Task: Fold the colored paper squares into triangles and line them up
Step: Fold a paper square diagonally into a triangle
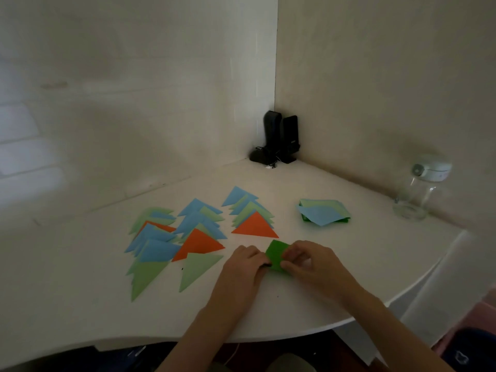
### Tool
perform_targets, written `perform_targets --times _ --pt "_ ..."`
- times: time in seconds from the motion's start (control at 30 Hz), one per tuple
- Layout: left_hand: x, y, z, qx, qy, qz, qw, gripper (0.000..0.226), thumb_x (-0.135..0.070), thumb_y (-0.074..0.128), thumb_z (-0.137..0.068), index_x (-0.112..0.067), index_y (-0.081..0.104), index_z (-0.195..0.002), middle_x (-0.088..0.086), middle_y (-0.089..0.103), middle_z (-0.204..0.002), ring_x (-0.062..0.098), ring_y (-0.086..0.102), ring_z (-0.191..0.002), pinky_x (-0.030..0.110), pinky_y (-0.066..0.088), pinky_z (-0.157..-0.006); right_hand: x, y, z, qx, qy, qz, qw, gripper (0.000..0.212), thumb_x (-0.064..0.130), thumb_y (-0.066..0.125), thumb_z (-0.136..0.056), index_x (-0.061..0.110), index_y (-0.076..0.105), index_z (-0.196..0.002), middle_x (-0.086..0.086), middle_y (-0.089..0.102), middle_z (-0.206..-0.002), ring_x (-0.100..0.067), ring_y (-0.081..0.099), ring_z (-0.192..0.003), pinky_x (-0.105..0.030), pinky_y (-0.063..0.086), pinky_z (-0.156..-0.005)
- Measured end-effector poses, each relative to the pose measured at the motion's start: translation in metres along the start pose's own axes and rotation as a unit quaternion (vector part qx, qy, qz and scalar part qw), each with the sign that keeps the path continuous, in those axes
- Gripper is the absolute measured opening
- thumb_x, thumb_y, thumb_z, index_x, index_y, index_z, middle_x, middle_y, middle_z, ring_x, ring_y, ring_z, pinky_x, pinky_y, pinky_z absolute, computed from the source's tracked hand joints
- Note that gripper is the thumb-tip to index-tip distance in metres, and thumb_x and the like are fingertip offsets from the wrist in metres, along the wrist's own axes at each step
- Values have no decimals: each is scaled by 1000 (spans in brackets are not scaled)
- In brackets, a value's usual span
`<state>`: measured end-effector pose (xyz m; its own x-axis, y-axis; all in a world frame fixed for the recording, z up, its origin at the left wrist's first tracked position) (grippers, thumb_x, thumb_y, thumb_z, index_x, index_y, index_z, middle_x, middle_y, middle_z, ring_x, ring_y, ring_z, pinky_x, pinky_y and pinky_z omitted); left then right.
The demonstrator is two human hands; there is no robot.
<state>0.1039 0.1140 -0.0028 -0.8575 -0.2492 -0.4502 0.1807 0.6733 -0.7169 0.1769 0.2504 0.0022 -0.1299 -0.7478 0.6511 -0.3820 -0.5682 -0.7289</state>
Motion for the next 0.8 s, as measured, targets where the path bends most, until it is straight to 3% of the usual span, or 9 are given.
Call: perform_targets --times 0.07,0.23,0.37,0.47,0.57,0.67,0.8 --pt "-3 1 1 -1 -1 -11 1000 23 -26 46 -86 -16 67 -88 -1 61 -86 11 46 -83 24 37 -70 -1 -5 5 -10 -32 -7 999 17 25 78 -74 26 66 -87 8 66 -83 -3 62 -80 -6 42 -70" --pt "-5 5 1 6 -25 -9 1000 8 -16 63 -81 -18 67 -87 -3 60 -86 9 47 -81 15 32 -68 -3 2 11 21 -73 54 996 37 56 62 -71 27 75 -88 11 63 -94 -2 59 -85 -11 43 -78" --pt "1 6 -1 13 -43 -1 999 6 -21 67 -82 -20 68 -89 -6 57 -84 8 47 -80 19 38 -69 -5 6 5 -14 -57 75 995 37 56 56 -73 27 74 -85 7 62 -92 -12 59 -84 -27 48 -76" --pt "9 2 -5 12 -75 -14 997 13 -30 70 -80 -17 65 -82 -6 53 -78 10 45 -75 21 35 -65 -7 7 1 -26 -46 75 996 40 57 53 -73 24 73 -82 5 61 -89 -15 59 -81 -28 47 -73" --pt "19 -1 -7 -3 -132 32 991 19 -29 78 -73 -23 60 -72 -6 52 -75 10 47 -72 15 34 -63 -14 7 -2 -37 -17 62 997 23 44 70 -75 21 70 -77 5 58 -89 -12 56 -82 -25 45 -76" --pt "26 0 -6 -4 -174 41 984 22 -32 79 -72 -26 57 -70 -5 53 -78 6 47 -73 9 34 -66 -19 7 -2 -57 6 55 997 18 36 76 -73 20 69 -71 5 55 -88 -9 56 -81 -22 44 -76" --pt "24 7 -8 3 -191 -25 981 24 -42 72 -76 -26 54 -71 -4 51 -84 13 46 -84 18 28 -68 -16 8 -3 -84 28 69 994 24 43 75 -73 23 63 -68 7 52 -87 -10 55 -79 -26 47 -72"
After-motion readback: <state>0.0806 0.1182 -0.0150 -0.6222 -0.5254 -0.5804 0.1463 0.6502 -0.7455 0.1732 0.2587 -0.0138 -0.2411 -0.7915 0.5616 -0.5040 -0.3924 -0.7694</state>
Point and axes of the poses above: each hand's wrist, its own z-axis away from the middle knuckle, its own y-axis out of the palm, x = y × z, the point moved 7 cm from there along -z, towards the middle knuckle
